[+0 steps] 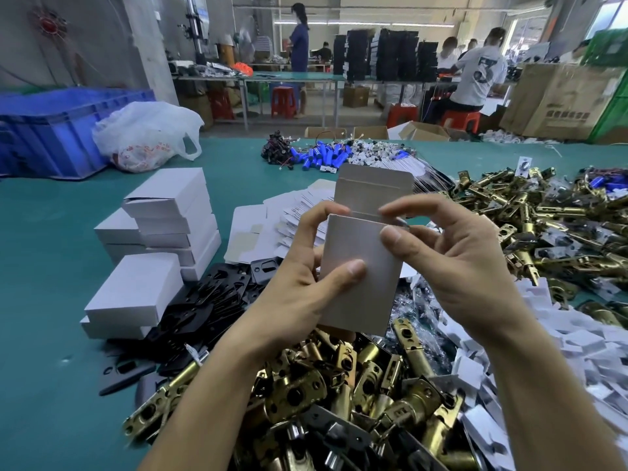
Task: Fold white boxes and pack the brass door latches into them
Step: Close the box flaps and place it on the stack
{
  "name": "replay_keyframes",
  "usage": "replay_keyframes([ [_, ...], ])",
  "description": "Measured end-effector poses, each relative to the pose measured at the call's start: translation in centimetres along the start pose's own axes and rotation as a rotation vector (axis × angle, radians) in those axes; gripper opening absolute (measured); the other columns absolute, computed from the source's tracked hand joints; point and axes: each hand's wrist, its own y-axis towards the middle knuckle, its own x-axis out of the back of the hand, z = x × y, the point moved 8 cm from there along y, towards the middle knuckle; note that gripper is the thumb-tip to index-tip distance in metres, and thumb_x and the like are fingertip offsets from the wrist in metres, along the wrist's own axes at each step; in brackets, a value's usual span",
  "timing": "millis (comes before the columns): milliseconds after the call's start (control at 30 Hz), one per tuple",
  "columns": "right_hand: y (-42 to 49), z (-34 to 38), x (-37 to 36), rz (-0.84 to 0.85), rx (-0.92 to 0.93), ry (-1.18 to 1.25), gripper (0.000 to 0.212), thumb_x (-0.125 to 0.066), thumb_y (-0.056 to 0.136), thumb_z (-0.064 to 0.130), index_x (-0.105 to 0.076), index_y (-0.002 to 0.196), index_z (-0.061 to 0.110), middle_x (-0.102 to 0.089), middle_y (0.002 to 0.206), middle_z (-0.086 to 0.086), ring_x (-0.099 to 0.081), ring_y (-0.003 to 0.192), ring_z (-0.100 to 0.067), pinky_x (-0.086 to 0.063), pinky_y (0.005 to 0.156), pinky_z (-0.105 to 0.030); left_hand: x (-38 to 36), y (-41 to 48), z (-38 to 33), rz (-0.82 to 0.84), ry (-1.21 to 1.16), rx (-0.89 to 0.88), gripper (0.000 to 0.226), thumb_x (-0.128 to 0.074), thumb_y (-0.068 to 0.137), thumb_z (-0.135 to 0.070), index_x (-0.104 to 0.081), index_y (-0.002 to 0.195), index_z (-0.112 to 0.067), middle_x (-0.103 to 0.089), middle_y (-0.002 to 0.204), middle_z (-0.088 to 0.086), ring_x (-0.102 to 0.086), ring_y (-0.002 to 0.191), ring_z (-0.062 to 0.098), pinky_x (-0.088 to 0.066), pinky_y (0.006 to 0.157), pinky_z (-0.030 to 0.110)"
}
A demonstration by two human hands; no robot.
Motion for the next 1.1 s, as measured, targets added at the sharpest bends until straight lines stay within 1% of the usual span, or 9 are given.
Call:
replay_keyframes([
  [100, 0.0, 0.5, 0.3, -0.05, 0.066, 0.007, 0.036, -0.065, 0.086, 0.028, -0.051, 0.118, 0.039, -0.06, 0.085, 0.014, -0.065, 0.076, -0.003, -0.058, 0.07, -0.031, 0.0, 0.0, 0.1, 0.005, 0.015, 0.007, 0.044, -0.066, 0.091, -0.03, -0.045, 0.118, -0.057, -0.075, 0.102, 0.004, -0.075, 0.086, 0.024, -0.061, 0.064, 0.036],
  [233, 0.1, -0.2, 1.4, -0.146, -0.01, 0.002, 0.046, -0.057, 0.089, 0.045, -0.047, 0.133, 0.042, -0.062, 0.08, -0.001, -0.062, 0.079, -0.009, -0.058, 0.072, -0.029, -0.4, -0.2, 0.1, 0.059, 0.049, 0.024, 0.045, -0.066, 0.09, -0.032, -0.044, 0.12, -0.058, -0.075, 0.094, -0.007, -0.073, 0.082, 0.012, -0.059, 0.064, 0.027],
  [300, 0.2, -0.4, 1.6, -0.17, -0.037, 0.021, 0.032, -0.055, 0.088, 0.04, -0.066, 0.117, 0.031, -0.067, 0.082, 0.004, -0.061, 0.075, -0.006, -0.052, 0.062, -0.019, -0.7, -0.2, 0.3, 0.085, 0.053, 0.036, 0.046, -0.063, 0.092, -0.028, -0.043, 0.123, -0.056, -0.075, 0.091, -0.009, -0.073, 0.08, 0.009, -0.058, 0.063, 0.024],
  [400, 0.1, -0.6, 1.4, -0.162, -0.068, 0.063, 0.015, -0.063, 0.084, 0.034, -0.074, 0.091, 0.028, -0.071, 0.087, -0.008, -0.065, 0.078, -0.012, -0.053, 0.061, -0.021, -0.9, -0.2, 0.5, 0.089, 0.062, 0.041, 0.049, -0.064, 0.091, -0.026, -0.044, 0.123, -0.058, -0.075, 0.097, -0.005, -0.073, 0.083, 0.011, -0.057, 0.065, 0.024],
  [533, 0.0, -0.5, 0.8, -0.083, -0.074, 0.138, 0.025, -0.061, 0.086, 0.039, -0.073, 0.093, 0.018, -0.072, 0.076, 0.007, -0.065, 0.067, -0.002, -0.053, 0.058, -0.02, -0.6, -0.2, 0.5, 0.067, 0.07, 0.036, 0.055, -0.067, 0.093, -0.026, -0.042, 0.124, -0.064, -0.076, 0.107, -0.001, -0.075, 0.089, 0.016, -0.058, 0.069, 0.027],
  [667, 0.1, -0.8, 1.1, -0.093, -0.097, 0.116, 0.021, -0.073, 0.076, 0.038, -0.079, 0.089, 0.022, -0.076, 0.089, -0.004, -0.069, 0.081, -0.014, -0.055, 0.066, -0.027, -0.5, -0.2, 0.7, 0.037, 0.057, 0.046, 0.061, -0.069, 0.088, -0.027, -0.035, 0.128, -0.058, -0.076, 0.109, 0.0, -0.075, 0.09, 0.018, -0.058, 0.068, 0.027],
  [800, 0.0, -1.0, 1.4, -0.094, -0.084, 0.051, 0.014, -0.075, 0.078, 0.022, -0.079, 0.091, 0.023, -0.075, 0.089, 0.002, -0.067, 0.087, -0.013, -0.054, 0.081, -0.033, -0.3, -0.1, 1.1, 0.013, 0.037, 0.06, 0.059, -0.07, 0.09, -0.023, -0.035, 0.122, -0.059, -0.075, 0.109, 0.002, -0.075, 0.09, 0.021, -0.059, 0.067, 0.029],
  [933, 0.0, -0.9, 1.5, -0.098, -0.086, 0.047, 0.016, -0.075, 0.081, 0.007, -0.078, 0.088, 0.022, -0.072, 0.084, 0.003, -0.065, 0.081, -0.011, -0.053, 0.073, -0.024, -0.3, -0.1, 1.3, 0.007, 0.031, 0.068, 0.055, -0.071, 0.088, -0.023, -0.043, 0.115, -0.062, -0.073, 0.113, 0.005, -0.075, 0.094, 0.026, -0.06, 0.068, 0.032],
  [1100, 0.0, -1.2, 2.0, -0.2, -0.15, 0.034, 0.011, -0.079, 0.08, 0.017, -0.071, 0.089, 0.02, -0.072, 0.093, -0.013, -0.068, 0.084, -0.018, -0.058, 0.072, -0.037, -0.2, -0.1, 1.5, 0.016, 0.013, 0.065, 0.054, -0.069, 0.09, -0.024, -0.043, 0.12, -0.06, -0.074, 0.114, 0.005, -0.075, 0.097, 0.025, -0.06, 0.069, 0.032],
])
